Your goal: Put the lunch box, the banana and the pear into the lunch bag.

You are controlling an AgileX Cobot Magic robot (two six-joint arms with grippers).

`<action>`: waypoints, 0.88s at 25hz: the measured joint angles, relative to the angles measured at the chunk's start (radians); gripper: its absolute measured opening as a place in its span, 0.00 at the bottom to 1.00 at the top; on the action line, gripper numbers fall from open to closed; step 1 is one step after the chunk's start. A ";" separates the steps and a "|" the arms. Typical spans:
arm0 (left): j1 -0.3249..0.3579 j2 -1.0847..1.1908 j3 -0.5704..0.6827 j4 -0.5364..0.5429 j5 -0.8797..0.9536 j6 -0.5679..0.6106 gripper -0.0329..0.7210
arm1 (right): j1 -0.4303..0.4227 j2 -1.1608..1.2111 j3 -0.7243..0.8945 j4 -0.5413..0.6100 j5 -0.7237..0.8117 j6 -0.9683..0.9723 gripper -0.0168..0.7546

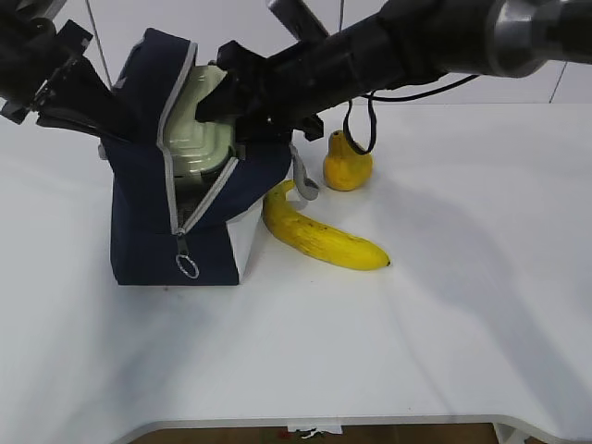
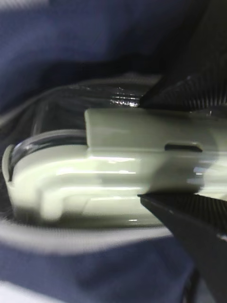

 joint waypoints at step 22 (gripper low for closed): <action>0.000 -0.002 -0.002 0.205 0.002 0.008 0.04 | 0.008 0.281 -0.226 -0.004 0.011 -0.004 0.52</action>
